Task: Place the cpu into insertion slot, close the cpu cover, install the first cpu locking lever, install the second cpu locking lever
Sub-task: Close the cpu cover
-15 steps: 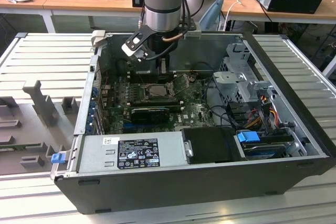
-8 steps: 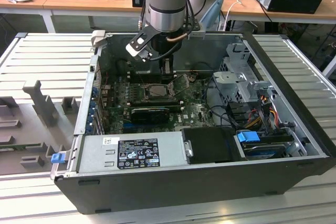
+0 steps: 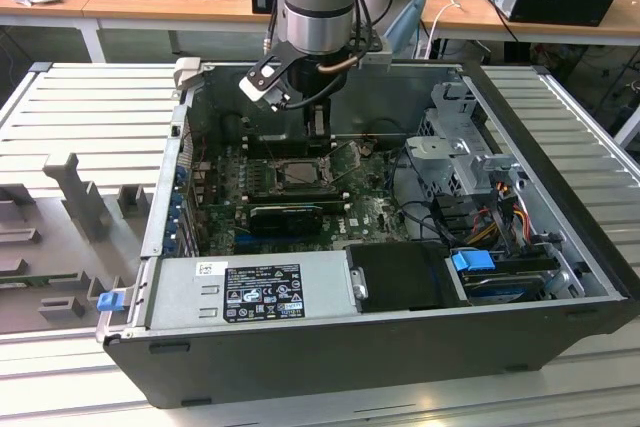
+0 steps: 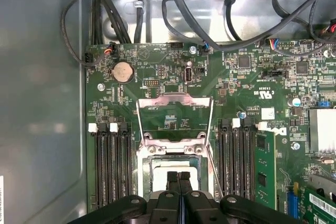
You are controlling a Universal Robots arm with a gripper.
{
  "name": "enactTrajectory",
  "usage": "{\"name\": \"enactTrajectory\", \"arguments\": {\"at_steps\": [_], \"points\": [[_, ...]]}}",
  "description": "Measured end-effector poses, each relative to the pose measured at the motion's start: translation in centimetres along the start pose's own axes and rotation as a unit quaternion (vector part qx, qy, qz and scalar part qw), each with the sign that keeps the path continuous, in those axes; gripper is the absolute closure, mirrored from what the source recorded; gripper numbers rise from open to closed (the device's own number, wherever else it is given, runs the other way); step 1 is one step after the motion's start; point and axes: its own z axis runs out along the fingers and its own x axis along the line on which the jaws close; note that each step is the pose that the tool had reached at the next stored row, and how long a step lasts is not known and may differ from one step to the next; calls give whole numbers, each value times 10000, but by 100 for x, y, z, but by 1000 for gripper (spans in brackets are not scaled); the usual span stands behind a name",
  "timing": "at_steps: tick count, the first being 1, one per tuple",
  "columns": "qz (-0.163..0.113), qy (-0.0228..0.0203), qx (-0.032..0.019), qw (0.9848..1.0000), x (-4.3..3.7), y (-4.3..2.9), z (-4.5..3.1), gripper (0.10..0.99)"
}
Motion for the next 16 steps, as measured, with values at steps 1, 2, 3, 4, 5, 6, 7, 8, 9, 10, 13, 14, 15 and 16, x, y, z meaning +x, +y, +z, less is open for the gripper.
{"name": "enactTrajectory", "arguments": {"at_steps": [1, 2, 3, 4, 5, 6, 7, 8, 9, 10, 13, 14, 15, 16], "points": [[-1, -1, 1, 10000, 0, 3, -1, 980], [0, -1, 1, 10000, 0, 4, -1, 980], [0, -1, 1, 10000, 0, 5, -1, 980], [-1, -1, 1, 10000, 0, 6, -1, 980], [-1, -1, 1, 10000, 0, 8, -1, 980], [-2, -2, 1, 10000, 0, 11, -1, 980], [-1, -2, 1, 10000, 1, 12, -2, 980], [-1, -2, 1, 10000, 3, 12, -4, 980], [-1, -1, 1, 10000, 2, 12, -9, 980], [-1, -1, 1, 10000, 3, 13, -14, 980], [-1, -5, 1, 10000, 9, 14, -44, 980], [-2, -5, 0, 10000, 10, 14, -46, 980], [-1, -4, 0, 10000, 10, 18, -46, 980], [0, -5, 1, 10000, 10, 28, -46, 980]]}}
